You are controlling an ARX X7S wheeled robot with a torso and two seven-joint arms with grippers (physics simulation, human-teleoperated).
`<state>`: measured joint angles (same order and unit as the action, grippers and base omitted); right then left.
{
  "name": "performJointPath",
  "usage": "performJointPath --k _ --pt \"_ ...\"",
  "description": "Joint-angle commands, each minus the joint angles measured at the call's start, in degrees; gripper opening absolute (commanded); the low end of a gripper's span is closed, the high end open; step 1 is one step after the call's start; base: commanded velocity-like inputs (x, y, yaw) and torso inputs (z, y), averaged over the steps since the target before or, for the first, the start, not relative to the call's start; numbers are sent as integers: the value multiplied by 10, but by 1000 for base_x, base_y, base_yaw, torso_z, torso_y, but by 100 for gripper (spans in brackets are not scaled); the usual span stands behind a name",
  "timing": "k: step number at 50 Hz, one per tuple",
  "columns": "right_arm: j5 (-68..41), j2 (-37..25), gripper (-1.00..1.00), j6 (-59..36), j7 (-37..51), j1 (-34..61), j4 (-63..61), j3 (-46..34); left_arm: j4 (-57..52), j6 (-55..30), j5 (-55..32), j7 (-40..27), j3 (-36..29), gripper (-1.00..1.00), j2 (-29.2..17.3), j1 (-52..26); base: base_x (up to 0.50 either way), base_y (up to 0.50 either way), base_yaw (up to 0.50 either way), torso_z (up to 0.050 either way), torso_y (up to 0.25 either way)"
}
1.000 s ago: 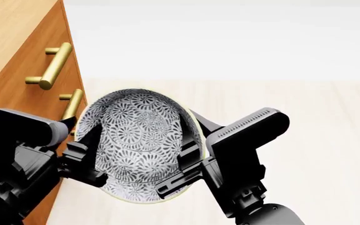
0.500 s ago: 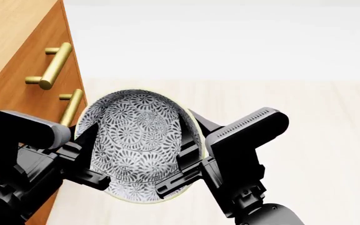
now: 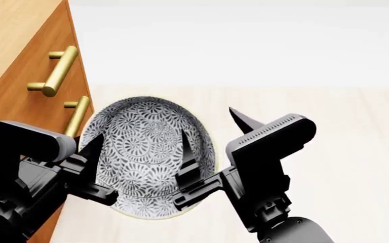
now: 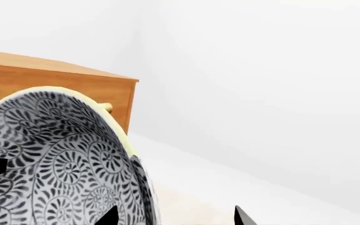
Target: Put the bowl on top of the cabinet.
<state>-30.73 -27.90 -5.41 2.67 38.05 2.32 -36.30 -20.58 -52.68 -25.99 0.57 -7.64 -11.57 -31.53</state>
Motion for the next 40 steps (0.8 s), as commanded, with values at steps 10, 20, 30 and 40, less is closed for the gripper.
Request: performJointPath --k 10,20,30,40 --pt "-13 -10 100 0 -1 -9 -7 8 9 14 -5 1 -4 -100 -4 -3 0 0 0 1 0" --pt "-37 -52 100 35 2 -68 -80 30 23 16 3 -7 -19 -100 0 -17 0 0 0 0 0" --pt "-59 -91 100 92 1 -135 -138 57 39 12 9 -13 -37 -100 6 -33 0 0 0 0 1" --pt "-61 -122 100 188 94 -265 -206 137 50 11 13 -20 -49 -100 10 -43 0 0 0 0 0"
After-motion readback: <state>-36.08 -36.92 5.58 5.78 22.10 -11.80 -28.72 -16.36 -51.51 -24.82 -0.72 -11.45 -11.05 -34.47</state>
